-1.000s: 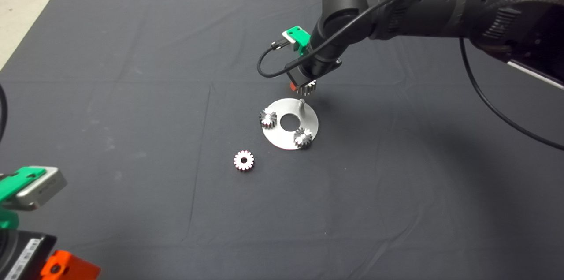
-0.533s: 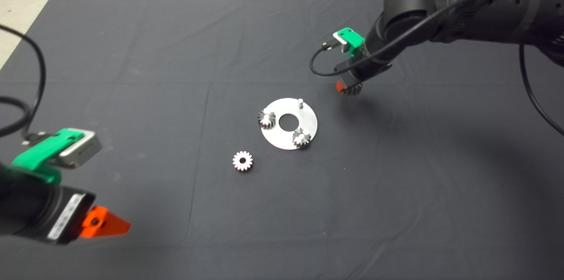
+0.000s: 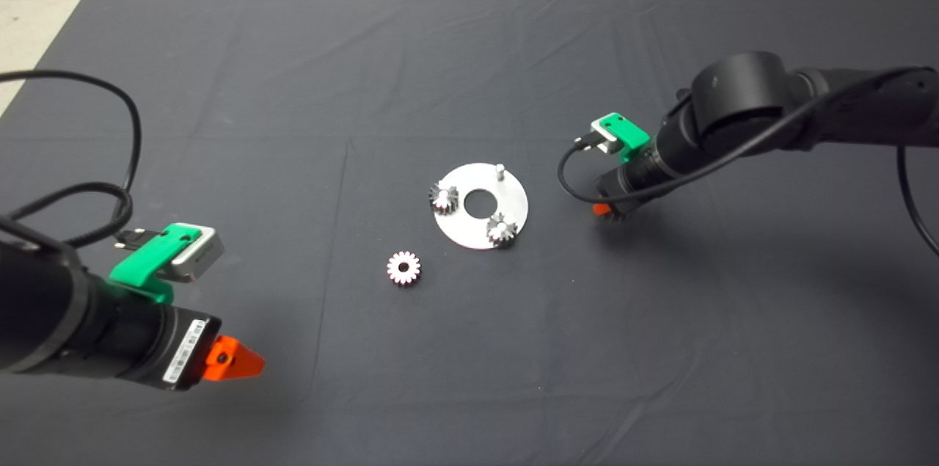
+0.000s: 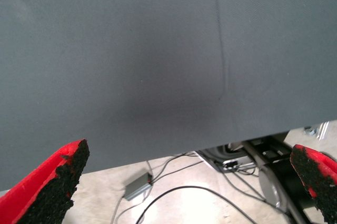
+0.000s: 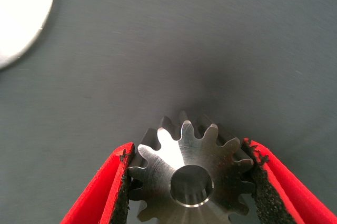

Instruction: Remove an incorrectly installed larger gear and replace it with the correct smaller gear

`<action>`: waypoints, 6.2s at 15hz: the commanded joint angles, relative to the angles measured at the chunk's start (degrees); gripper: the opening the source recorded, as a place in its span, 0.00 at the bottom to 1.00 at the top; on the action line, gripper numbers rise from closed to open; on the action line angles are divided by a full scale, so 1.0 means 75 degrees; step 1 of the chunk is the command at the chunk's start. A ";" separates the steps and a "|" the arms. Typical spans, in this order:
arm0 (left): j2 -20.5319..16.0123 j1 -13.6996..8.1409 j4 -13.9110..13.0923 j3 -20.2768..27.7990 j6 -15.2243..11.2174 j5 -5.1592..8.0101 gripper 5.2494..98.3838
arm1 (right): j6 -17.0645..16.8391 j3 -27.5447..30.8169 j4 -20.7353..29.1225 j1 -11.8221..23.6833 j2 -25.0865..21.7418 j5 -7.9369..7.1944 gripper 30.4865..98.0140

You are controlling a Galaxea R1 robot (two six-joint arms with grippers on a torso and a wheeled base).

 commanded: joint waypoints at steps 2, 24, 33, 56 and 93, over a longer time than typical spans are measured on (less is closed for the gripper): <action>0.0029 0.0075 0.0655 -0.0219 0.0024 -0.0449 1.00 | 0.0209 0.0249 -0.0550 0.0010 -0.0062 0.0073 0.29; 0.2255 0.0752 0.2152 -0.1852 -0.0486 -0.0766 1.00 | 0.0315 0.0996 0.3239 0.2753 -0.1020 -0.0114 0.51; 0.2752 0.1130 0.2828 -0.2684 -0.0621 -0.0754 1.00 | 0.1545 0.4186 0.5380 0.3666 -0.2851 -0.0102 0.75; 0.4029 0.3076 0.6903 -0.1289 -0.2261 0.0910 1.00 | 0.1557 0.4139 0.5394 0.3676 -0.2675 -0.0102 1.00; 0.4064 0.3626 0.8019 -0.2028 -0.1396 0.1166 0.91 | 0.1569 0.4093 0.5403 0.3690 -0.2687 -0.0114 1.00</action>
